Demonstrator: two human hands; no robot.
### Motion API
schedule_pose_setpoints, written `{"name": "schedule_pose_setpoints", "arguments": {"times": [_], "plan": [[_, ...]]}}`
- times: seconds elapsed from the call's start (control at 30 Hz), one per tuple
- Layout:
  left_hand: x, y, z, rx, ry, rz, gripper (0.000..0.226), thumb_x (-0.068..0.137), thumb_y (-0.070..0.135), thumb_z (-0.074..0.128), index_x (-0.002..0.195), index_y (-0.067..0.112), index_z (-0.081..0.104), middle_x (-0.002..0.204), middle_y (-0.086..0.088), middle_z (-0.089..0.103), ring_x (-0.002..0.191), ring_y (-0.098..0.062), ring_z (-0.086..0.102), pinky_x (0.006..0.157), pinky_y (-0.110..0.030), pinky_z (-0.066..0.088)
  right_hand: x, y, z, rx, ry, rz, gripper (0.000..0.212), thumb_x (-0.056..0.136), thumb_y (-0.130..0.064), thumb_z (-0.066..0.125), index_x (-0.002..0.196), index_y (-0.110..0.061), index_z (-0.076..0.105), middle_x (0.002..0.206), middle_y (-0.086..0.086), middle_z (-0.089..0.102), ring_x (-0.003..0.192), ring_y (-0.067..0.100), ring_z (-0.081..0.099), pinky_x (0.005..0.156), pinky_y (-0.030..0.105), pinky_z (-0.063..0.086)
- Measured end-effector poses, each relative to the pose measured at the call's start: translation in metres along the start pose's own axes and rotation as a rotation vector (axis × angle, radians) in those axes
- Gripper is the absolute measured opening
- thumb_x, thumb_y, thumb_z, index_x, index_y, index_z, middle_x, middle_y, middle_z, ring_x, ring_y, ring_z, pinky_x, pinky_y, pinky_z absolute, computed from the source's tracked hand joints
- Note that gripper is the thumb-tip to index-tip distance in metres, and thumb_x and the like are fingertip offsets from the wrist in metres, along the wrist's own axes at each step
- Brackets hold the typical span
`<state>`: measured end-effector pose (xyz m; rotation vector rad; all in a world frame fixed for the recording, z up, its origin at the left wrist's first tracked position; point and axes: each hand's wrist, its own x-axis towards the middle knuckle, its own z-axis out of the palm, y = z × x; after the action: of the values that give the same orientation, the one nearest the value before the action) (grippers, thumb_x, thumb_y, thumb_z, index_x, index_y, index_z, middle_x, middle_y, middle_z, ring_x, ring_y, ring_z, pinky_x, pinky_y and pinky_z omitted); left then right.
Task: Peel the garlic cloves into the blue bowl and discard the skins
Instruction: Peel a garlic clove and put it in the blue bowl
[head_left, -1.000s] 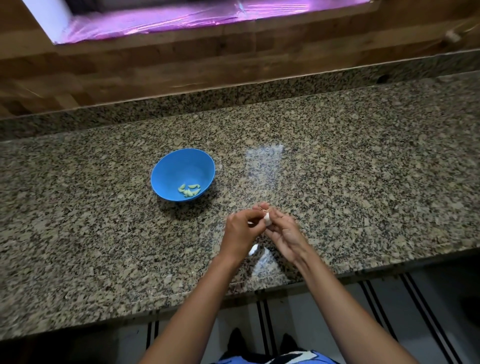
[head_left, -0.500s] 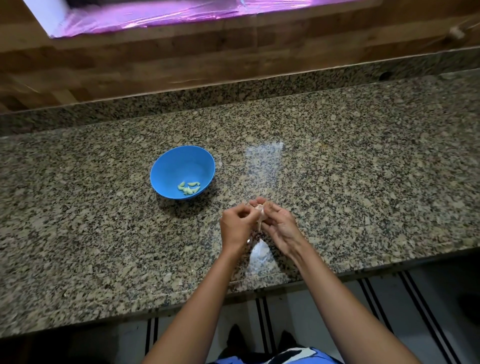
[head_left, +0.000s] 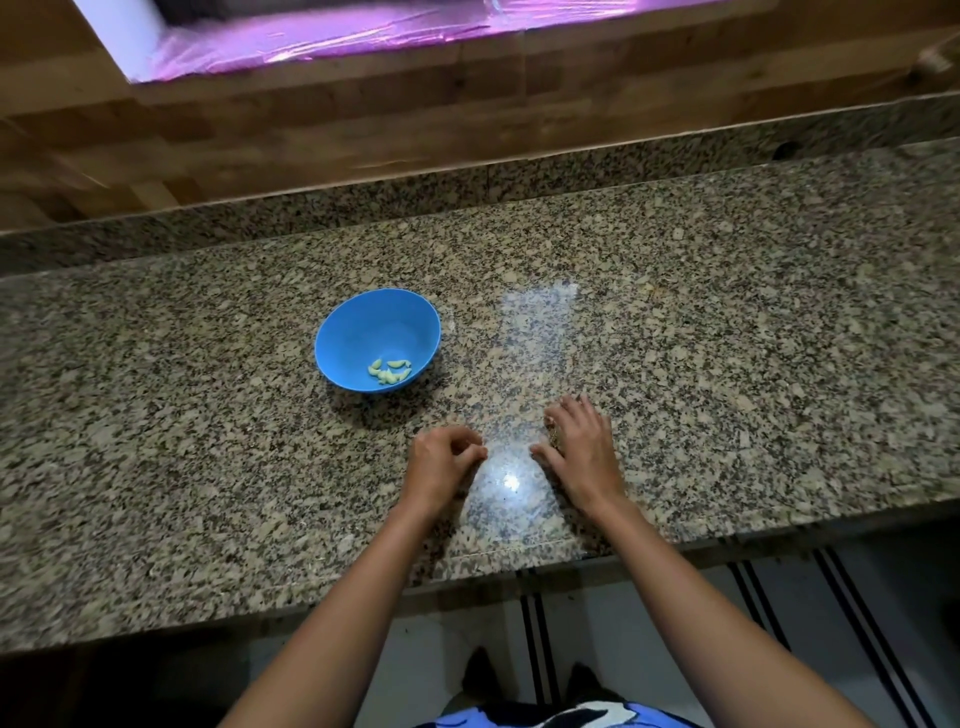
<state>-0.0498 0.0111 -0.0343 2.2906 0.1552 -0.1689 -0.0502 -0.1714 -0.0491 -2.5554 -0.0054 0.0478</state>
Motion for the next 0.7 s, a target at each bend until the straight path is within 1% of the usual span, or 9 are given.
{"name": "schedule_pose_setpoints", "arguments": {"times": [0.03, 0.1, 0.17, 0.2, 0.3, 0.37, 0.43, 0.57, 0.7], "plan": [[0.001, 0.002, -0.001, -0.068, -0.020, -0.048, 0.015, 0.080, 0.019, 0.074, 0.095, 0.015, 0.072, 0.086, -0.001, 0.072, 0.075, -0.012, 0.067, 0.073, -0.026, 0.056, -0.003, -0.003, 0.001, 0.017, 0.055, -0.025, 0.043, 0.091, -0.027, 0.055, 0.131, -0.018, 0.047, 0.148, -0.001, 0.032, 0.142, 0.018, 0.019, 0.115, 0.030, 0.002], [0.003, 0.007, -0.006, -0.280, -0.118, -0.179, 0.015, 0.082, 0.010, 0.071, 0.097, 0.007, 0.069, 0.083, -0.013, 0.072, 0.068, -0.019, 0.066, 0.069, -0.034, 0.057, -0.010, -0.015, 0.002, 0.157, 0.117, -0.090, 0.037, 0.093, -0.019, 0.051, 0.130, -0.015, 0.049, 0.141, 0.001, 0.044, 0.133, 0.016, 0.037, 0.115, 0.032, 0.022], [0.006, 0.008, -0.012, -0.390, -0.227, -0.272, 0.014, 0.083, 0.001, 0.067, 0.096, -0.004, 0.068, 0.086, -0.024, 0.069, 0.067, -0.025, 0.063, 0.066, -0.036, 0.056, -0.017, -0.027, 0.006, 0.307, 0.060, -0.097, 0.031, 0.094, -0.015, 0.051, 0.125, -0.013, 0.054, 0.120, 0.002, 0.060, 0.104, 0.014, 0.061, 0.093, 0.029, 0.050], [0.007, 0.007, -0.014, -0.381, -0.253, -0.285, 0.013, 0.084, -0.001, 0.066, 0.095, -0.007, 0.068, 0.087, -0.027, 0.068, 0.067, -0.027, 0.062, 0.066, -0.035, 0.056, -0.020, -0.031, 0.008, 0.340, 0.015, -0.063, 0.028, 0.094, -0.014, 0.052, 0.121, -0.013, 0.057, 0.108, 0.001, 0.065, 0.088, 0.013, 0.064, 0.079, 0.024, 0.055], [0.005, 0.008, -0.017, -0.373, -0.254, -0.273, 0.014, 0.082, -0.005, 0.065, 0.095, -0.008, 0.069, 0.087, -0.026, 0.069, 0.066, -0.023, 0.064, 0.063, -0.028, 0.057, -0.020, -0.032, 0.015, 0.487, -0.004, 0.162, 0.019, 0.093, -0.012, 0.053, 0.109, -0.009, 0.063, 0.087, -0.003, 0.064, 0.070, 0.011, 0.060, 0.061, 0.017, 0.052], [0.004, 0.009, -0.016, -0.424, -0.230, -0.275, 0.016, 0.081, -0.006, 0.065, 0.097, -0.006, 0.069, 0.089, -0.022, 0.070, 0.068, -0.021, 0.067, 0.063, -0.024, 0.058, -0.016, -0.028, 0.015, 0.645, -0.001, 0.311, 0.017, 0.093, -0.011, 0.053, 0.105, -0.008, 0.064, 0.082, 0.000, 0.065, 0.067, 0.012, 0.061, 0.063, 0.024, 0.054], [0.002, 0.008, -0.012, -0.457, -0.214, -0.270, 0.018, 0.081, -0.003, 0.068, 0.099, -0.006, 0.069, 0.090, -0.019, 0.071, 0.071, -0.019, 0.068, 0.064, -0.022, 0.058, -0.013, -0.025, 0.014, 0.752, -0.028, 0.356, 0.016, 0.093, -0.010, 0.053, 0.102, -0.006, 0.066, 0.078, 0.001, 0.066, 0.065, 0.010, 0.061, 0.063, 0.021, 0.054], [-0.004, 0.004, 0.002, -0.041, -0.106, -0.023, 0.013, 0.083, 0.011, 0.069, 0.096, 0.010, 0.072, 0.088, -0.001, 0.072, 0.073, -0.006, 0.067, 0.066, -0.015, 0.054, -0.015, -0.023, 0.013, 0.822, -0.048, 0.337, 0.013, 0.093, -0.009, 0.053, 0.098, -0.007, 0.065, 0.078, 0.002, 0.066, 0.065, 0.009, 0.060, 0.062, 0.016, 0.052], [-0.012, 0.001, 0.014, 0.236, -0.116, 0.229, 0.014, 0.088, 0.012, 0.062, 0.100, 0.012, 0.071, 0.094, -0.004, 0.072, 0.079, -0.013, 0.067, 0.076, -0.029, 0.058, -0.019, -0.020, 0.017, 0.820, -0.050, 0.302, 0.014, 0.092, -0.006, 0.053, 0.099, -0.008, 0.065, 0.079, 0.002, 0.066, 0.069, 0.010, 0.060, 0.064, 0.017, 0.052]]}}
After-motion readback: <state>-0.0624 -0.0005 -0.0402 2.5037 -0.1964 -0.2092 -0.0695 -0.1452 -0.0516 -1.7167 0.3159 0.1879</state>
